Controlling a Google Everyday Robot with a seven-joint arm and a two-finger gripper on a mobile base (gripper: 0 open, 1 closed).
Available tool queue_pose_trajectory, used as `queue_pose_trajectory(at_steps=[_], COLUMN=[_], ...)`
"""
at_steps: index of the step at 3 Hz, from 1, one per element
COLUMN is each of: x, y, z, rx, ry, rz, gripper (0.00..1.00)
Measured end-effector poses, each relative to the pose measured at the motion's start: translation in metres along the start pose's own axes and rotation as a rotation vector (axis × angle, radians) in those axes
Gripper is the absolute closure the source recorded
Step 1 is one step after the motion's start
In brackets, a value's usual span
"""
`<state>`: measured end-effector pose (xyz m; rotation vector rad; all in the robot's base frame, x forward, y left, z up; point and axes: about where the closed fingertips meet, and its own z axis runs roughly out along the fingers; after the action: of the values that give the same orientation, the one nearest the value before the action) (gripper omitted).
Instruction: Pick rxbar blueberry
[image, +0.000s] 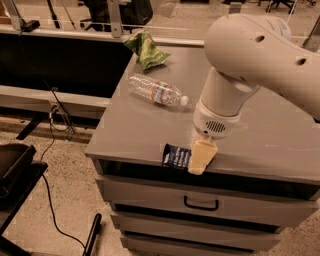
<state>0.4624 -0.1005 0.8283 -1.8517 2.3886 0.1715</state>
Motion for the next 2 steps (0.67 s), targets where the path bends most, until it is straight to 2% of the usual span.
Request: queue_pose_trajectory(at_steps=[1, 2], x=[0.000, 0.013], y=[0.000, -0.013], z=[-0.001, -0.023], rx=[0.000, 0.018], ry=[0.000, -0.051], rz=[0.000, 0.042], gripper=[1.00, 1.00])
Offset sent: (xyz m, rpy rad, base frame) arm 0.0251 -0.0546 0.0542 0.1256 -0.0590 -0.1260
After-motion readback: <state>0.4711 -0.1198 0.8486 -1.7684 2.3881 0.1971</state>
